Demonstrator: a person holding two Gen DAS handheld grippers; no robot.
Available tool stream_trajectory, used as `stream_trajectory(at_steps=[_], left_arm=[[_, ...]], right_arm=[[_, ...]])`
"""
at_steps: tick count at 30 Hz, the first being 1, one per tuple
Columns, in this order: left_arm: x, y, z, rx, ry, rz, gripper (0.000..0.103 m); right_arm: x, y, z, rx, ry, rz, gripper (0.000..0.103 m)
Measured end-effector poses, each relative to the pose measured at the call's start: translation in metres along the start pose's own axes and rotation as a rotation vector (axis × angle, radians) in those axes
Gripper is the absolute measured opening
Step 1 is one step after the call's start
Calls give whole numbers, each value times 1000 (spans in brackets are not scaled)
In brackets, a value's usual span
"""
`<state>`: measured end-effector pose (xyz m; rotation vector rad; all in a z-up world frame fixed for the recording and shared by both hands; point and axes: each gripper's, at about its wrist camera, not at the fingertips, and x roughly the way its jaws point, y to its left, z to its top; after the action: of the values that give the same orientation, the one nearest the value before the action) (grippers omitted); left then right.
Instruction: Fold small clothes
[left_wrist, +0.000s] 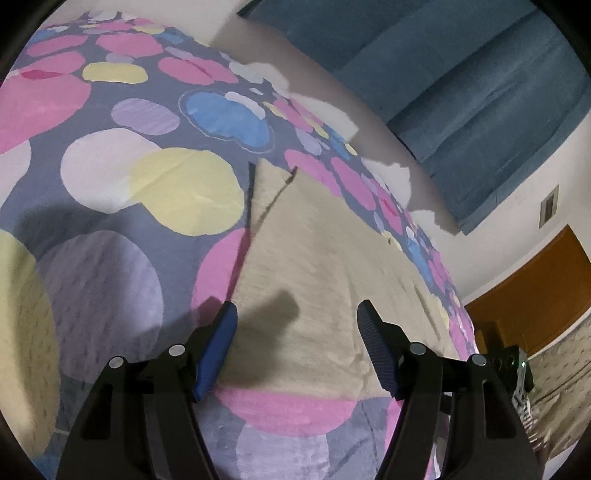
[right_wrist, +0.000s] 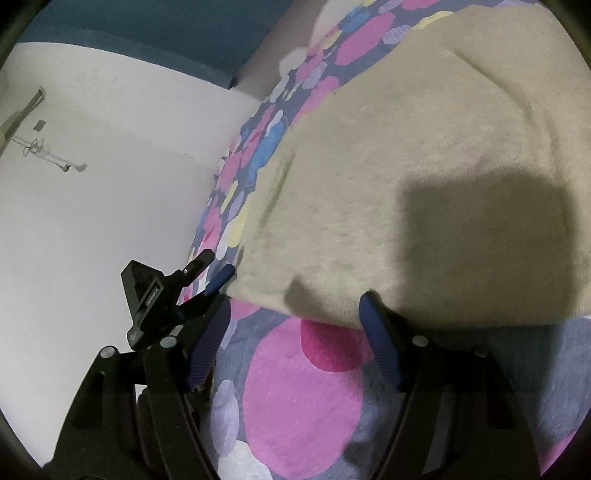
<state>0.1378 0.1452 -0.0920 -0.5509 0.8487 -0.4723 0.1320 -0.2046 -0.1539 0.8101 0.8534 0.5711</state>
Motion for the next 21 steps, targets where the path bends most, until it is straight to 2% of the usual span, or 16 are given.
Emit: stream_trajectory(at_steps=[2, 8, 21], left_arm=[[-1, 3, 0, -6, -4, 32, 67], [6, 15, 6, -47, 32, 12, 67], [75, 16, 57, -28, 221, -107, 66]], right_arm=[[-5, 2, -6, -32, -14, -1, 72], [-8, 7, -9, -89, -17, -27, 77], [-8, 13, -10, -116, -14, -22, 84]])
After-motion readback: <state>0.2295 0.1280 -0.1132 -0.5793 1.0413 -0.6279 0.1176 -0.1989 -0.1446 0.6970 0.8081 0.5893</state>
